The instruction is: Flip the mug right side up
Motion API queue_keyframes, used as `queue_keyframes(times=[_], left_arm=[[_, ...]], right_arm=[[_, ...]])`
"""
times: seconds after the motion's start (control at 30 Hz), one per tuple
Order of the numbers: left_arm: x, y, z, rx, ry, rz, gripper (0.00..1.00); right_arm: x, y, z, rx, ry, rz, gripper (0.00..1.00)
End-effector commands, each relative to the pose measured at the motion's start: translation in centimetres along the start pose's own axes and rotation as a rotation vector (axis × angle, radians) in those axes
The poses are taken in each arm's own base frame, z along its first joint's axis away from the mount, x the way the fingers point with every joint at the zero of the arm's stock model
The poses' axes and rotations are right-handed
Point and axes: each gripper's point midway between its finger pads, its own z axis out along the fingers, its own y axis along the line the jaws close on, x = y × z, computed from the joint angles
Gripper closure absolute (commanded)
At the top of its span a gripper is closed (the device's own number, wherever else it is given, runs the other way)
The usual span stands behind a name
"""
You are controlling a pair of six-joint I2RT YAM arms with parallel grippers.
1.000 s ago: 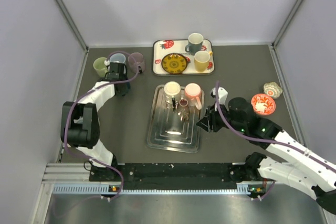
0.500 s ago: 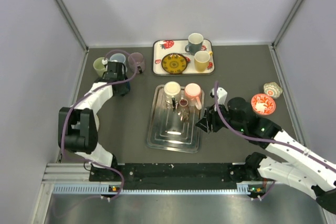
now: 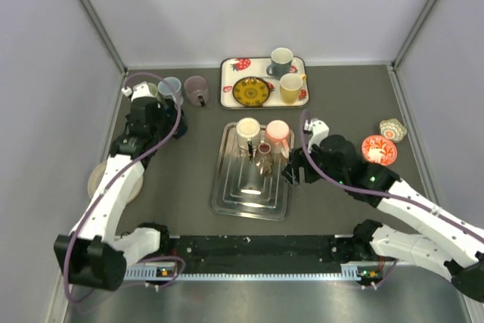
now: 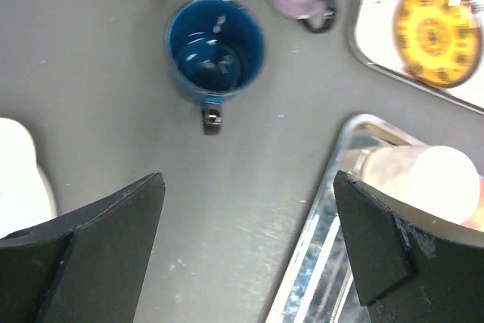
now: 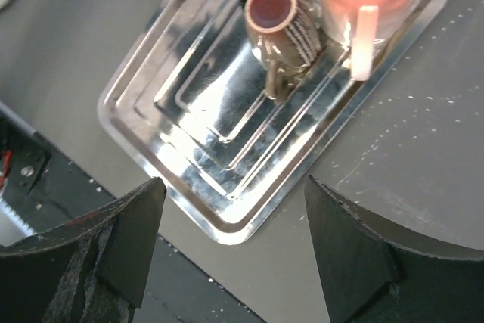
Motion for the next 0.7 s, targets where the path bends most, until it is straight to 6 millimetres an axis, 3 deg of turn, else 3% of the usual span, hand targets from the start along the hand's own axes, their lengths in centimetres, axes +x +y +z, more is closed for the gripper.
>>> queue_keyframes(times=[0.0,0.03,0.13,0.27,0.43,0.53,0.6,0.67], left_arm=[[1.4,-3.5,-3.7,0.157,-0.041,-0.011,0.01],[2.4,-5.6,-5.1,0.223,-0.042,0.034,0.01],[5.5,-8.7,-7.2,0.319,-0.010,0.094,0.01],[8.5,-9.6,-8.1,0.358,0.051,0.087,0.01],[9.8,-9.7,-8.6,0.415,0.064,-0.010,0.01],[11.1,-10.4,-9.4,0.520,0.080,-0.031,0.02],[10.9,-11.2,-10.0,0.594,0.057,-0.053,0.03],[11.4,-11.4,-10.5,0.660,0.043,-0.062,0.05]], right_arm=[[-2.8,-1.4,1.0,0.135,-0.048,0.013,0.23],[-2.6,-1.3,1.4,0.134,-0.025,-0.006,0.22],[-2.1,-1.8,3.0,0.220,0.057,-0.057,0.18],[-2.0,-2.9,4.5,0.332,0.085,-0.079,0.18],[-1.9,-2.4,6.3,0.308,0.107,-0.096,0.21],[-2.1,-3.8,7.1,0.386,0.116,-0.143,0.23],[-2.6,-4.6,7.3,0.408,0.121,-0.148,0.24],[-3.8,-6.0,7.8,0.428,0.114,-0.104,0.34]])
